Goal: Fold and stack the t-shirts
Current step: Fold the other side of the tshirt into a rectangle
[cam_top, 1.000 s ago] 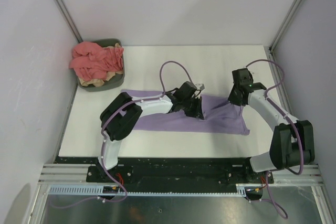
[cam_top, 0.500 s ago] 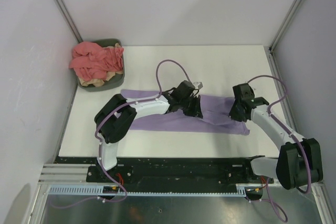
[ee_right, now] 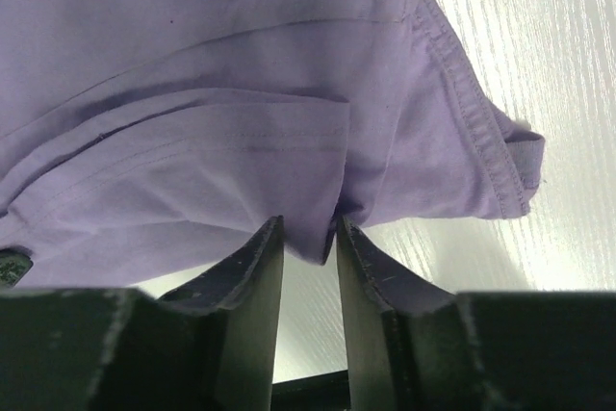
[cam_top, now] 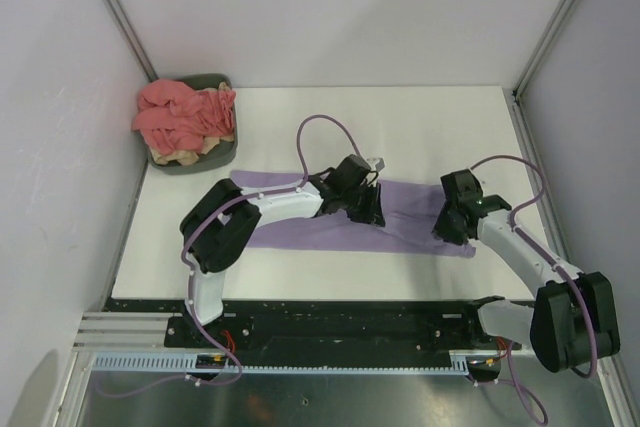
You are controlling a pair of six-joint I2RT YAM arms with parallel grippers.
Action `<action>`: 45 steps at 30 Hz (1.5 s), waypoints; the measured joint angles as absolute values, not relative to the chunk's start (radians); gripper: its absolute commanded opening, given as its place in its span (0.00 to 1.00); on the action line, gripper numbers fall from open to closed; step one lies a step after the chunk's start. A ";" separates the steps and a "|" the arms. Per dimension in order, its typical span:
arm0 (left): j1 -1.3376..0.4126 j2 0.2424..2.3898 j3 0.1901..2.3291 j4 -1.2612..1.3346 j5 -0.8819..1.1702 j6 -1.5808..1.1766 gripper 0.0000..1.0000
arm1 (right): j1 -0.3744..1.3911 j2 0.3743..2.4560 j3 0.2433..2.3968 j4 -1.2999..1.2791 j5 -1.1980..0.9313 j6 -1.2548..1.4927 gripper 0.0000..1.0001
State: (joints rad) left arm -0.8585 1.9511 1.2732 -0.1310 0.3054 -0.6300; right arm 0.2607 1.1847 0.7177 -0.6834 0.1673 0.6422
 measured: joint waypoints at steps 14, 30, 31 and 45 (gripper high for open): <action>-0.820 1.965 1.287 -0.182 0.254 -0.611 0.27 | 0.266 1.052 0.721 -0.747 0.180 0.678 0.37; -0.841 2.019 1.412 -0.196 0.298 -0.598 0.21 | 0.276 1.203 0.632 -0.635 0.183 0.742 0.20; -0.842 2.032 1.414 -0.196 0.299 -0.598 0.21 | 0.274 1.213 0.611 -0.627 0.177 0.749 0.21; -0.833 2.094 1.414 -0.205 0.302 -0.591 0.28 | 0.208 1.118 0.569 -0.619 0.118 0.797 0.40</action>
